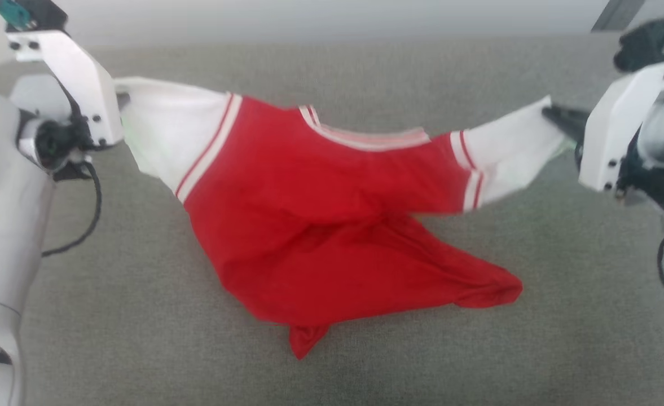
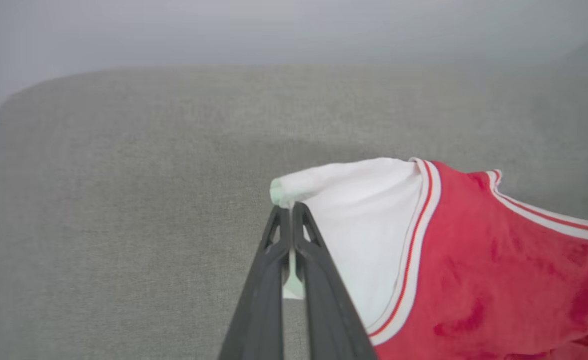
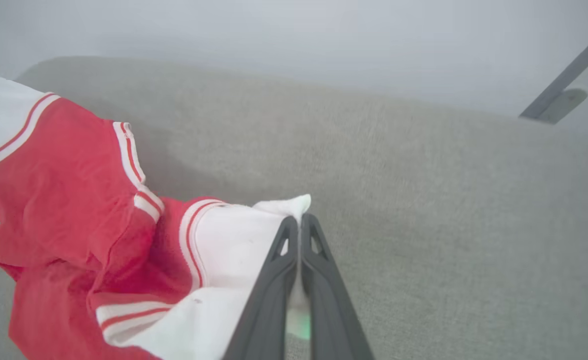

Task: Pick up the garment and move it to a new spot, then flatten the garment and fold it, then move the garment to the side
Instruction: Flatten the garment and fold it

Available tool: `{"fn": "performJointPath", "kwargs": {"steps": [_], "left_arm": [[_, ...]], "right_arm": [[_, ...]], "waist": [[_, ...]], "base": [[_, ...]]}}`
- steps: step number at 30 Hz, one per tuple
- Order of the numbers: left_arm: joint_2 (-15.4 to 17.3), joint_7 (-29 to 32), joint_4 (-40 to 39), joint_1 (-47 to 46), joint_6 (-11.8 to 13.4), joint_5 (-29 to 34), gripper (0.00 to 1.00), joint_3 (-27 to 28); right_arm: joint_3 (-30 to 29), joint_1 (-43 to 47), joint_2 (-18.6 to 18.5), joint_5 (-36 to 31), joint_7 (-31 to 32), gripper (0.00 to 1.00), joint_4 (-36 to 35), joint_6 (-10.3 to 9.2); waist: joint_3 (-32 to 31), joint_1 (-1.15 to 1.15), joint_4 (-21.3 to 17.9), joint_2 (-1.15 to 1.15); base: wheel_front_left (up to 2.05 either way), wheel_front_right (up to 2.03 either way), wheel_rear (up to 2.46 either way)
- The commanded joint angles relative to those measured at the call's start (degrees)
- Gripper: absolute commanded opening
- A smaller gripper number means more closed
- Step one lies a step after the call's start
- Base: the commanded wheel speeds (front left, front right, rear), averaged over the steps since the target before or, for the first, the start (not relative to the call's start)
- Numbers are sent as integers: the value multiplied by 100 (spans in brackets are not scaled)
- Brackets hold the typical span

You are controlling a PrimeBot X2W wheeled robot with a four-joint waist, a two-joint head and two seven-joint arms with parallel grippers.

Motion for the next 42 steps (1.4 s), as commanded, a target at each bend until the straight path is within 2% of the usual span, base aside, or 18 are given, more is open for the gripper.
{"fn": "performJointPath", "kwargs": {"steps": [1, 15, 26, 32, 37, 42], "left_arm": [[40, -43, -91, -123, -3, 67, 0, 12], [413, -375, -844, -648, 151, 70, 0, 222], [581, -574, -1199, -961, 143, 79, 0, 308], [556, -973, -1290, -1096, 77, 125, 0, 301], [441, -1508, -1224, -1426, 28, 212, 0, 302], [239, -2186, -1040, -2026, -28, 431, 0, 217]], "right_arm": [[9, -187, -50, 12, -110, 0, 6, 2], [515, -1699, -70, 83, -925, 0, 690, 2], [924, -2591, -171, 260, -1516, 0, 1378, 2], [1058, -2959, -172, 169, -2182, 0, 1923, 2], [1150, -3416, -134, -99, -2801, 0, 2443, 2], [1181, -4029, -120, -554, -3743, 0, 2938, 2]], "waist": [[-373, 0, 9, 0], [-1293, 0, -67, 0], [-1369, 0, -119, 0], [-1089, 0, -137, 0], [-491, 0, -150, 0], [220, 0, -121, 0]], "base": [[0, 0, 0], [0, 0, 0], [0, 0, 0], [0, 0, 0], [0, 0, 0], [0, 0, 0]]}}
